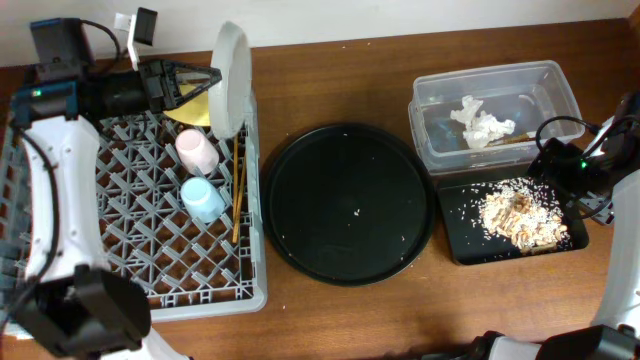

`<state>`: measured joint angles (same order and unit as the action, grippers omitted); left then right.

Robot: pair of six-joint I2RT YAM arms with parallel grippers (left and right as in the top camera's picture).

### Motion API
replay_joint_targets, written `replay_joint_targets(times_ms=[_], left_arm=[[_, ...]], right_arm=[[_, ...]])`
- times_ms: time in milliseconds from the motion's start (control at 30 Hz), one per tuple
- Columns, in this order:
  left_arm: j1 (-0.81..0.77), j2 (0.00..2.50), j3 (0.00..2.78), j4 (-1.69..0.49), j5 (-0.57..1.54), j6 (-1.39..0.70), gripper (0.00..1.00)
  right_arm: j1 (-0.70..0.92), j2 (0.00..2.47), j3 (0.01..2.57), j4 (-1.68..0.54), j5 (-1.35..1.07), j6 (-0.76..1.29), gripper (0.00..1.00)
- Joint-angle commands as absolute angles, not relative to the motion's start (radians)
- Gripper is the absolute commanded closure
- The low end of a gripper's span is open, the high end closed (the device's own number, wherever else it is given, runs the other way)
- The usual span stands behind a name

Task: Sort waste into correct bins and load items into the dishwasher rack
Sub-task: 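Stand the white plate upright in the rack with the left gripper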

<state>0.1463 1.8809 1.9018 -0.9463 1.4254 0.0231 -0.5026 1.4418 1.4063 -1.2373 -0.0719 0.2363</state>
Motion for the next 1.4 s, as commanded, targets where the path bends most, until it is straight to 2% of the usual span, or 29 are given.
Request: replay_joint_targets(times_ms=[0, 267, 333, 400, 500, 700, 833, 1000, 1133, 1367], left_arm=[[0.160, 1.960, 1.900, -0.945, 1.515, 0.107, 1.00], [0.200, 2.060, 1.899, -0.911, 1.399, 0.121, 0.99], [0.193, 2.064, 1.899, -0.908, 1.266, 0.052, 1.00], [0.186, 2.064, 1.899, -0.875, 1.248, -0.010, 1.00], [0.175, 2.064, 1.899, -0.818, 1.127, -0.237, 1.00], [0.144, 2.064, 1.899, -0.630, 1.242, -0.499, 1.00], [0.142, 2.064, 1.899, -0.626, 1.257, -0.504, 1.00], [0.106, 2.065, 1.879, -0.666, 1.127, -0.492, 1.00], [0.076, 2.065, 1.770, -0.567, 1.101, -0.496, 1.00], [0.163, 2.067, 1.654, -0.505, 1.057, -0.504, 1.00]], right_arm=[[-0.505, 1.428, 1.415, -1.238, -0.070, 0.241, 0.01], [-0.505, 1.428, 1.415, -1.238, -0.070, 0.241, 0.01], [-0.505, 1.428, 1.415, -1.238, -0.071, 0.241, 0.01], [-0.505, 1.428, 1.415, -1.238, -0.070, 0.241, 0.01], [-0.505, 1.428, 1.415, -1.238, -0.070, 0.241, 0.01], [-0.505, 1.428, 1.415, -1.238, -0.070, 0.241, 0.01], [-0.505, 1.428, 1.415, -1.238, -0.070, 0.241, 0.01], [-0.505, 1.428, 1.415, -1.238, -0.071, 0.241, 0.01], [-0.505, 1.428, 1.415, -1.238, -0.071, 0.241, 0.01], [-0.505, 1.428, 1.415, -1.238, -0.070, 0.241, 0.01]])
